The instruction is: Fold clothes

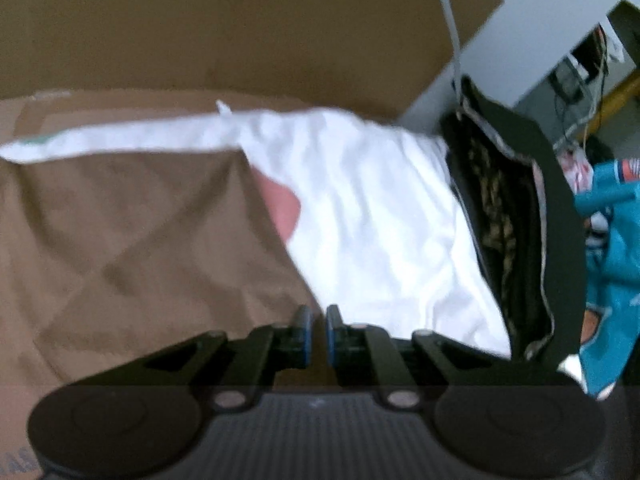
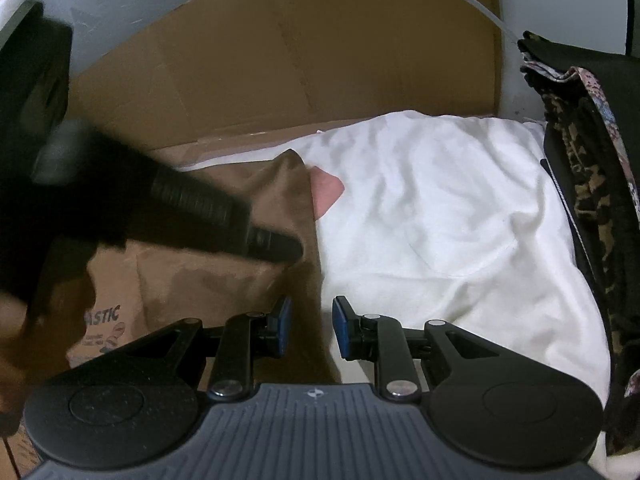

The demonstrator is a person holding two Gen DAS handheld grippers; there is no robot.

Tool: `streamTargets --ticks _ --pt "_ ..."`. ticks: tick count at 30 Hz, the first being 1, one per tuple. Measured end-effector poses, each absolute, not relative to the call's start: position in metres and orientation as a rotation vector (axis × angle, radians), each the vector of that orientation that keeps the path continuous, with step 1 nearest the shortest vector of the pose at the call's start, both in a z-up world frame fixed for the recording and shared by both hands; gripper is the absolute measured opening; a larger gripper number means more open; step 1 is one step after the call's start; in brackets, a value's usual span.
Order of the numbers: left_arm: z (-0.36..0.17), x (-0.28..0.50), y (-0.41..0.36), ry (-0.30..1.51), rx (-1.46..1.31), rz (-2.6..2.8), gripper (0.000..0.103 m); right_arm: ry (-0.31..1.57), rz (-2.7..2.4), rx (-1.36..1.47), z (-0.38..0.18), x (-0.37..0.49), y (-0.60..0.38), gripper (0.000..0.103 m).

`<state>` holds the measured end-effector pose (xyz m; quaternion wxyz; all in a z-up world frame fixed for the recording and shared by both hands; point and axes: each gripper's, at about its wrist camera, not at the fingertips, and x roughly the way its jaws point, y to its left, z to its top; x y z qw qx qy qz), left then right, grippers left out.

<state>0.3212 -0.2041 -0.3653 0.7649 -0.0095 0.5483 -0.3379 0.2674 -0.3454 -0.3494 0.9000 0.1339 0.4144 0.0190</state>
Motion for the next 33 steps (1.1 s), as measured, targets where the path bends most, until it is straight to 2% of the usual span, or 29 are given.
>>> streamTargets --ticks 16,33 --pt "-0.382 0.356 -0.202 1.178 -0.078 -0.608 0.007 0.904 0.064 0.237 -0.363 0.259 -0.343 0.029" --pt "-0.384 0.389 -0.204 1.094 -0.154 -0.475 0.006 0.863 0.065 0.230 -0.369 0.244 -0.340 0.028"
